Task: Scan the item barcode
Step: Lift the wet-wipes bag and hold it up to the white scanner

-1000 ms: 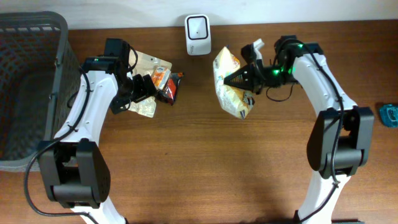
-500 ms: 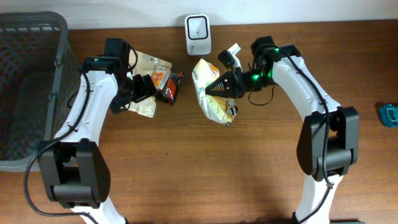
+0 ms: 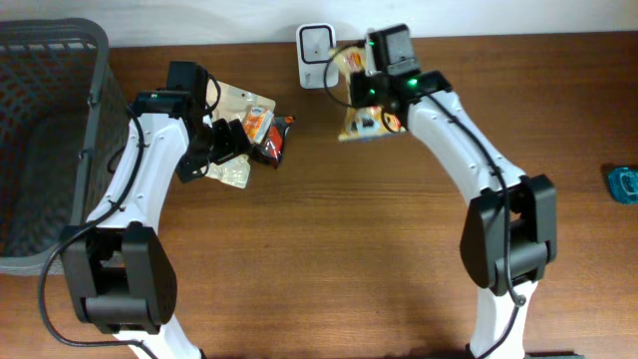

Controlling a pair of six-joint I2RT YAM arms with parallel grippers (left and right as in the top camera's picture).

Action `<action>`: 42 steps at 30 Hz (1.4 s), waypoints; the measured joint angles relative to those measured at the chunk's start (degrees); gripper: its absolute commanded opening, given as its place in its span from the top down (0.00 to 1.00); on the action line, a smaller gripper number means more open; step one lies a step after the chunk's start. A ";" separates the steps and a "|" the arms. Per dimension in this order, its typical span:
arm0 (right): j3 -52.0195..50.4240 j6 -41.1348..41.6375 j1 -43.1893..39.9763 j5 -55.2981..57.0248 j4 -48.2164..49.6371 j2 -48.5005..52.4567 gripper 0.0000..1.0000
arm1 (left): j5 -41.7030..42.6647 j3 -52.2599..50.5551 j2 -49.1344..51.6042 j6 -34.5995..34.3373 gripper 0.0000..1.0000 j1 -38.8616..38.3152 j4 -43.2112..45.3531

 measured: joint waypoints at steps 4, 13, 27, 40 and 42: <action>0.31 0.63 1.22 5.40 10.88 1.86 0.96 | 0.00 -0.02 0.00 0.00 0.01 0.00 -0.04; 2.40 1.09 2.25 4.79 24.83 10.01 0.96 | 0.00 0.00 0.00 0.00 0.01 0.00 0.04; 4.59 0.46 5.07 6.62 21.88 15.65 0.96 | 0.00 -0.02 0.00 0.00 0.01 0.00 0.02; 4.94 -0.31 5.07 4.61 16.02 15.58 0.96 | 0.00 -0.02 0.00 0.00 0.01 0.00 0.04; 8.00 -1.42 4.74 1.62 8.92 15.52 0.96 | 0.00 -0.02 0.00 0.00 0.01 0.00 0.07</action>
